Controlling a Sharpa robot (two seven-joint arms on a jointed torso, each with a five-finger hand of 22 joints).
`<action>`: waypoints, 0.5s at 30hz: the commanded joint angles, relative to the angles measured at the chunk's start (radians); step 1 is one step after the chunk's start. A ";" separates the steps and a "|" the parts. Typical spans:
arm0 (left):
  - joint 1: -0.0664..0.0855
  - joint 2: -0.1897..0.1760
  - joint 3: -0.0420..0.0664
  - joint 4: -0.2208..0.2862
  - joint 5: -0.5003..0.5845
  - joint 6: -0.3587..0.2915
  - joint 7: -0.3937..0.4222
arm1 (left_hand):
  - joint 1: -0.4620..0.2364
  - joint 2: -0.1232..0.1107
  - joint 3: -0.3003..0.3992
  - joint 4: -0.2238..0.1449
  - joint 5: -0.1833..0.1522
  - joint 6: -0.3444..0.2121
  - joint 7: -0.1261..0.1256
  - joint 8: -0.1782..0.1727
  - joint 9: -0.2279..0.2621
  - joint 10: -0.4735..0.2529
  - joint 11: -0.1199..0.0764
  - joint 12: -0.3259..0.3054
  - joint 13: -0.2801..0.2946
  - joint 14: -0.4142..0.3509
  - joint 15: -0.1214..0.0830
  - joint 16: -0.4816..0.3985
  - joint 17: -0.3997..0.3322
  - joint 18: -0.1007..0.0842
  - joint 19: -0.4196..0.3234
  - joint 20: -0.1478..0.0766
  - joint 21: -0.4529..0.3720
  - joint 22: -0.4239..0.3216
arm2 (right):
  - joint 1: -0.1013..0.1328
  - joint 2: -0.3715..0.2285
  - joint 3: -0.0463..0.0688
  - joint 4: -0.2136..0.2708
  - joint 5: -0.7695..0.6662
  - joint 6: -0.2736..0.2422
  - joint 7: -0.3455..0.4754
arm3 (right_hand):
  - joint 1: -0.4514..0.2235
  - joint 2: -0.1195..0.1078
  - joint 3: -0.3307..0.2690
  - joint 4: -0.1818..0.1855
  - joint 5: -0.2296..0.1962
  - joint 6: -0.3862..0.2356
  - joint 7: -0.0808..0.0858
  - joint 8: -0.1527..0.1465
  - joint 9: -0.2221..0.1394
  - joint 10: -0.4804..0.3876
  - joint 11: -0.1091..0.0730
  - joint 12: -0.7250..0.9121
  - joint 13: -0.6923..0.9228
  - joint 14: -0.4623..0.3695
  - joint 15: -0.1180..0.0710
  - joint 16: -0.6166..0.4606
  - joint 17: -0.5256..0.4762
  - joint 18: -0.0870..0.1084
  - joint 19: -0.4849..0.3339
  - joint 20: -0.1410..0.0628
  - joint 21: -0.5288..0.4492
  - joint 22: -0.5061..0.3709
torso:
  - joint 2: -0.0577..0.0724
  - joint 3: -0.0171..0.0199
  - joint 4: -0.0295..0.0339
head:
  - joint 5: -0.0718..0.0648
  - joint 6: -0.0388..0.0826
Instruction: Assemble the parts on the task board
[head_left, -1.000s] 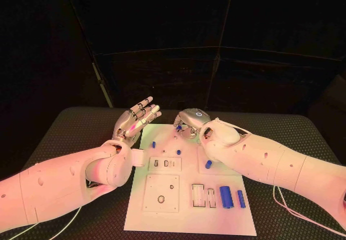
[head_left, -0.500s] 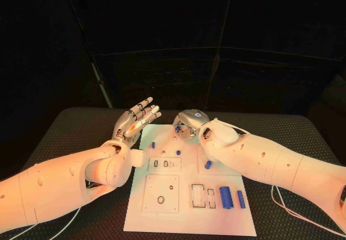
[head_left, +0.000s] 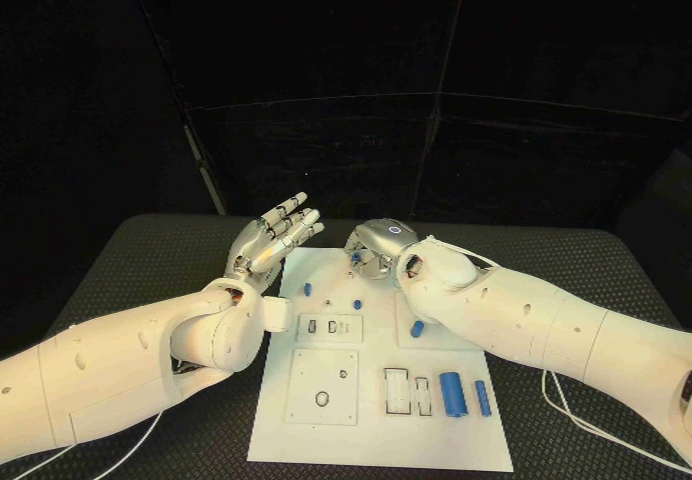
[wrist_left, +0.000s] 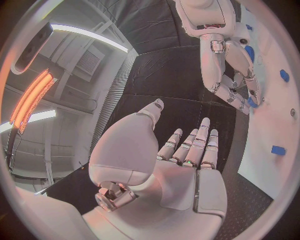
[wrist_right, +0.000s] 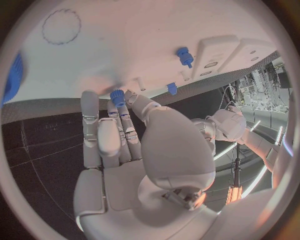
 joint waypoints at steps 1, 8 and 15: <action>0.003 0.001 0.001 0.000 -0.003 0.014 0.004 | 0.004 0.005 -0.001 -0.008 0.001 -0.004 0.153 0.002 0.000 -0.003 0.001 0.004 0.000 -0.008 0.001 0.004 -0.001 0.011 -0.007 0.001 -0.006 -0.001 | 0.002 -0.001 0.000 0.004 -0.001 -0.010 -0.004 | -0.006 -0.024 -0.029 0.015 -0.023 -0.041 0.006 -0.002 -0.001 -0.071 0.011 -0.005 -0.002 -0.009 0.014 -0.028 -0.052 0.006 -0.032 0.007 -0.033 -0.045 | 0.000 0.0006 -0.0003 | -0.001 0.001; 0.003 0.001 0.001 -0.003 -0.003 0.013 0.003 | 0.003 0.006 -0.001 -0.009 0.001 -0.004 0.153 0.002 0.000 -0.004 0.001 0.004 0.000 -0.009 0.001 0.004 -0.001 0.011 -0.007 0.001 -0.006 -0.001 | 0.001 -0.017 0.000 0.026 0.006 -0.087 -0.017 | 0.023 -0.019 -0.126 0.040 -0.038 -0.107 0.013 0.000 0.001 -0.184 0.023 0.010 0.002 -0.032 0.024 -0.087 -0.156 0.007 -0.043 0.019 -0.063 -0.068 | 0.001 0.0026 -0.0009 | -0.004 0.005; 0.003 0.000 0.001 -0.005 -0.003 0.012 0.002 | 0.004 0.005 0.000 -0.009 0.001 -0.004 0.153 0.002 0.000 -0.004 0.001 0.004 0.000 -0.009 0.002 0.003 -0.001 0.011 -0.008 0.002 -0.006 -0.001 | 0.001 -0.033 0.000 0.046 0.017 -0.104 -0.019 | 0.032 -0.014 -0.146 0.049 -0.028 -0.103 0.013 0.002 0.003 -0.182 0.023 0.021 0.003 -0.031 0.024 -0.089 -0.161 0.007 -0.042 0.020 -0.065 -0.072 | -0.001 0.0033 -0.0024 | -0.005 0.008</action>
